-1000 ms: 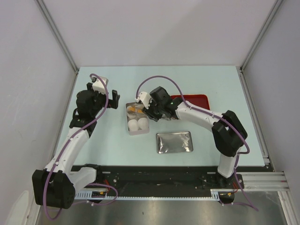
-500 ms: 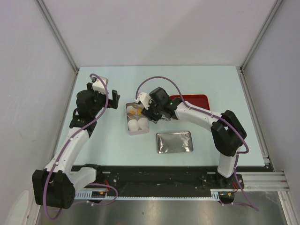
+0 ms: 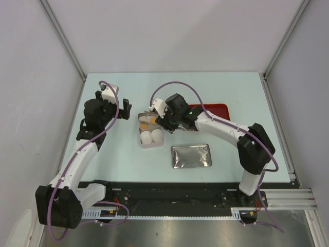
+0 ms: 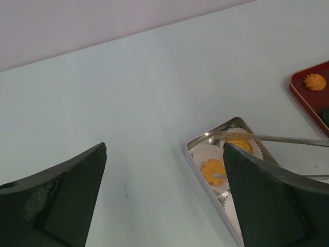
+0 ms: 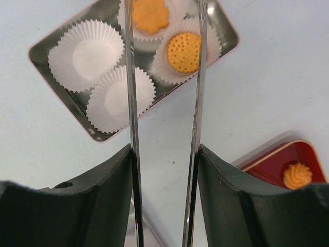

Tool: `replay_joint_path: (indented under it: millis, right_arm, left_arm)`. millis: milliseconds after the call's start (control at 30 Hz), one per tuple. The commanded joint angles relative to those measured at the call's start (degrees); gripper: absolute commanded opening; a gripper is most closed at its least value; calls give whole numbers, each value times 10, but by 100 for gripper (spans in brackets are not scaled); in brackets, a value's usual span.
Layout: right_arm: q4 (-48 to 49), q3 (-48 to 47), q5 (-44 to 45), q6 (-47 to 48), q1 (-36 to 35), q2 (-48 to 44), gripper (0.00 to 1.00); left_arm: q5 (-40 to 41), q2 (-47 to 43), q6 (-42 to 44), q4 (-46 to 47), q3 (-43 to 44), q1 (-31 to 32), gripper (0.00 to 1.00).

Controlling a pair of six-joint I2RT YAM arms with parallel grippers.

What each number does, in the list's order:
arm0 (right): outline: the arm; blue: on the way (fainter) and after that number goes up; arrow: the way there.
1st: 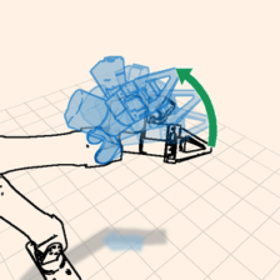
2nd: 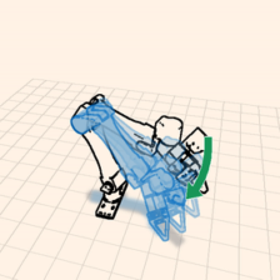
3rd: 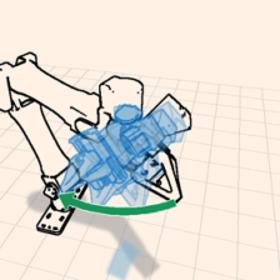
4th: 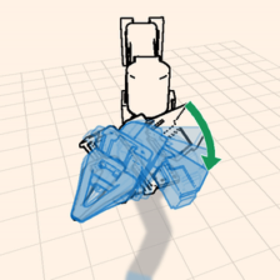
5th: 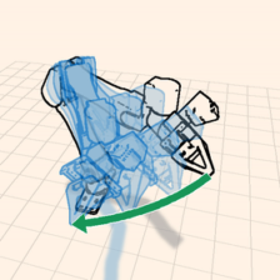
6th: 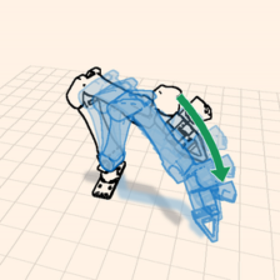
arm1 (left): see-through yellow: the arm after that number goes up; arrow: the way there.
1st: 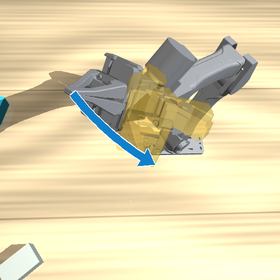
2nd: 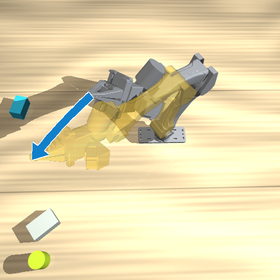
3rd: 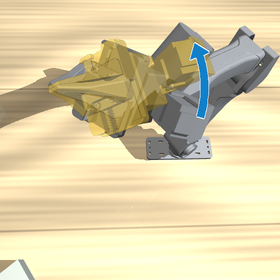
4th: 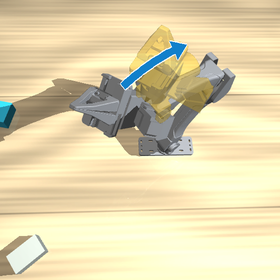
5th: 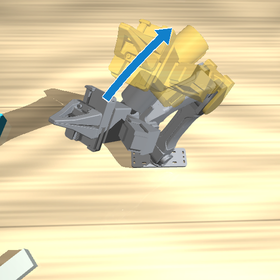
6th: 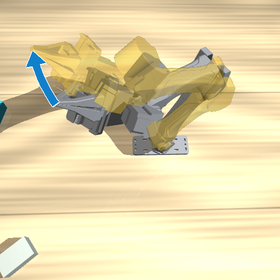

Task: Pack the cookies

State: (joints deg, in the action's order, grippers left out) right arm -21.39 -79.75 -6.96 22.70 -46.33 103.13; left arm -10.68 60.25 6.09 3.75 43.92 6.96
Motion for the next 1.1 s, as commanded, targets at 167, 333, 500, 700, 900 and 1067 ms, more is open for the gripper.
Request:
replay_joint_path:
  millis: [167,333,500,700,900,1067]
  right_arm:
    - [-6,-19,12,-4,29,-118,52]
    - [-7,24,-4,-1,111,-151,52]
    - [-6,94,-23,3,184,-201,52]
    - [-6,169,-40,19,258,-261,52]
    - [-13,235,-60,31,303,-303,52]
    - [-33,272,-75,42,317,-324,53]
  left_arm:
    - [-4,-3,4,14,2,2,100]
    - [-10,-6,4,14,2,2,100]
    - [-15,-6,2,14,2,2,100]
    - [-15,-2,3,14,2,2,100]
    - [-16,0,2,13,3,2,100]
    - [-17,-1,2,9,3,2,100]
